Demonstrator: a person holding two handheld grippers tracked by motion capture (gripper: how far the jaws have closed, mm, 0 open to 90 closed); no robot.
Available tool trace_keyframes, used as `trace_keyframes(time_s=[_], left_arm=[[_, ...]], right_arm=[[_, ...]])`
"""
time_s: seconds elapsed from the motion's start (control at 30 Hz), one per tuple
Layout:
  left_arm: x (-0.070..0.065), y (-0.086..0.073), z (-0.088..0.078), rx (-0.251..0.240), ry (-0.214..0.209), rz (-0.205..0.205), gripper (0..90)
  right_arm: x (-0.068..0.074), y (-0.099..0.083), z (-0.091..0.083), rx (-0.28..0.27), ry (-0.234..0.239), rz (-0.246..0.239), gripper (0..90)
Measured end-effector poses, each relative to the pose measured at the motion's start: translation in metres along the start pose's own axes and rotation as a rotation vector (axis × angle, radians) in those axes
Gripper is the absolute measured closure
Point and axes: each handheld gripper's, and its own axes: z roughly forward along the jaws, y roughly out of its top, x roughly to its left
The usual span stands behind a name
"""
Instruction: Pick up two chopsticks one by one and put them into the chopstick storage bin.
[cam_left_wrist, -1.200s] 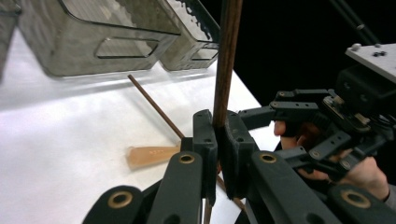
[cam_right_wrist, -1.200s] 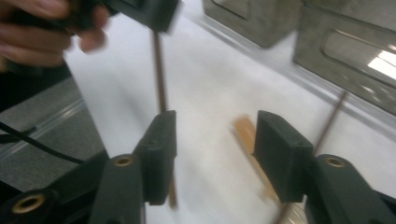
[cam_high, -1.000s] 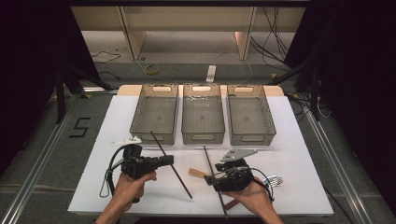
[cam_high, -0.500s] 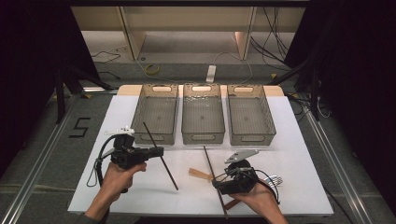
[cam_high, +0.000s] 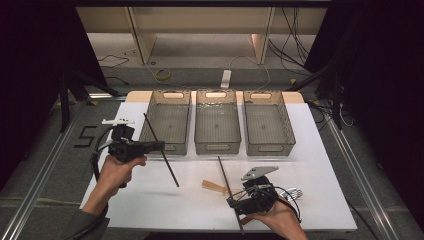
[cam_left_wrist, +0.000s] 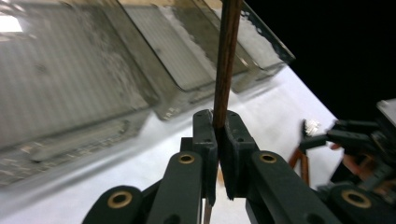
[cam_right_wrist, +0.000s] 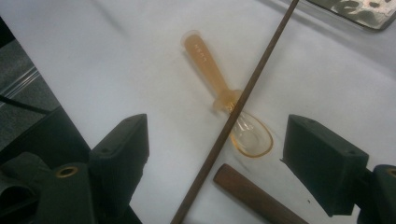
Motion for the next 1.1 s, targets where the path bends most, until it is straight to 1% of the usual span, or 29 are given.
trace_keyframes(time_s=[0.1,0.2,0.3,0.4,0.47,0.53,0.63,0.73,0.77,0.83,0.93,1.1], left_arm=[[0.0,0.016,-0.006,0.0,0.027,0.017,85.2],[0.0,0.03,-0.007,0.001,0.049,0.035,85.2],[0.0,0.044,-0.008,-0.006,0.06,0.036,85.2],[0.002,0.058,-0.007,-0.009,0.076,0.037,85.2],[0.003,0.066,-0.006,-0.023,0.071,0.02,85.2],[0.005,0.074,-0.005,-0.034,0.077,0.017,85.1],[0.008,0.083,0.001,-0.045,0.098,0.014,85.1],[0.015,0.09,0.01,-0.037,0.12,0.009,85.1],[0.017,0.092,0.013,-0.041,0.13,0.003,85.1],[0.022,0.095,0.018,-0.041,0.147,-0.002,85.1],[0.03,0.099,0.025,-0.047,0.162,-0.022,85.1],[0.042,0.106,0.033,-0.057,0.169,-0.076,85.1]], right_arm=[[0.0,-0.001,0.001,0.003,0.004,-0.006,23.4],[0.002,-0.001,0.001,0.002,0.006,-0.007,23.4],[0.002,-0.001,0.0,-0.001,0.007,-0.013,23.4],[0.002,-0.001,0.0,-0.002,0.005,-0.009,23.3],[0.001,-0.001,0.0,-0.005,0.006,-0.01,23.4],[0.001,-0.002,0.0,-0.009,0.025,-0.008,23.3],[0.002,-0.002,-0.001,-0.016,0.035,-0.009,22.8],[0.002,-0.002,-0.002,-0.026,0.042,-0.009,22.6],[0.003,-0.002,-0.003,-0.026,0.05,-0.003,22.6],[0.004,-0.003,-0.004,-0.026,0.051,-0.006,22.6],[0.005,-0.003,-0.004,-0.028,0.054,-0.012,22.6],[0.004,-0.004,-0.006,-0.029,0.06,-0.011,22.7]])
